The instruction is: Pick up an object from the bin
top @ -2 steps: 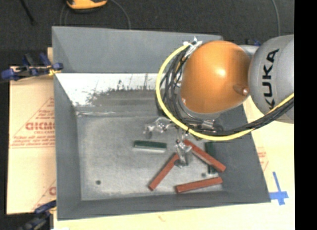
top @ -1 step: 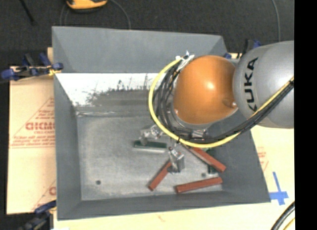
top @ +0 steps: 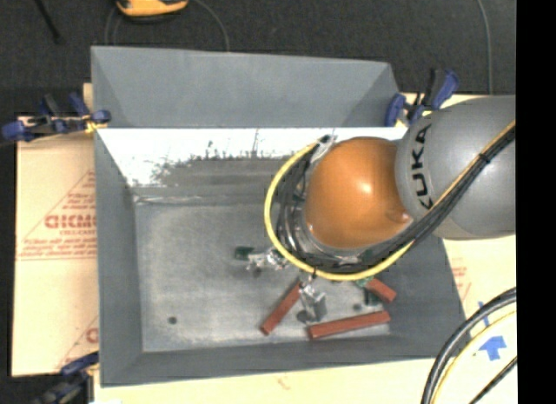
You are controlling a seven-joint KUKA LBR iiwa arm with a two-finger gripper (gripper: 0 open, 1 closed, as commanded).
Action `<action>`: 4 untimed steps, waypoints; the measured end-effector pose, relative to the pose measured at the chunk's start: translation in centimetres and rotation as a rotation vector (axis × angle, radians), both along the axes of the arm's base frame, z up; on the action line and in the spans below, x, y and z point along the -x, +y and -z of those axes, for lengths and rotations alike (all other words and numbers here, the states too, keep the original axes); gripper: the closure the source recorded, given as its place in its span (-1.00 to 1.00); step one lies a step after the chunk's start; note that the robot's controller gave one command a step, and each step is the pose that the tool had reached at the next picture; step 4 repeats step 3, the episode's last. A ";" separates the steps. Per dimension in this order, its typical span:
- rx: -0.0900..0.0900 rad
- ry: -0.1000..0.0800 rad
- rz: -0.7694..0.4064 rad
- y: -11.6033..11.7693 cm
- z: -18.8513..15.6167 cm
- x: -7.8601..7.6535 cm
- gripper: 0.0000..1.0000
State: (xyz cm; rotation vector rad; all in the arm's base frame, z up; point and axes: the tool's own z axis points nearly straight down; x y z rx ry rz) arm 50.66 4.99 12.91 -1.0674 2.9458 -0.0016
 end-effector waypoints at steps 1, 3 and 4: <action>0.001 0.005 -0.269 -1.4 5.2 -1.5 1.00; 0.002 0.004 -0.269 -0.8 -9.2 -0.5 1.00; 0.002 0.004 -0.269 -0.8 -9.2 -0.5 1.00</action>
Offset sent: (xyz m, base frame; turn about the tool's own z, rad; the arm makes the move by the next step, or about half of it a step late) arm 0.0000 0.0000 0.0000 0.0000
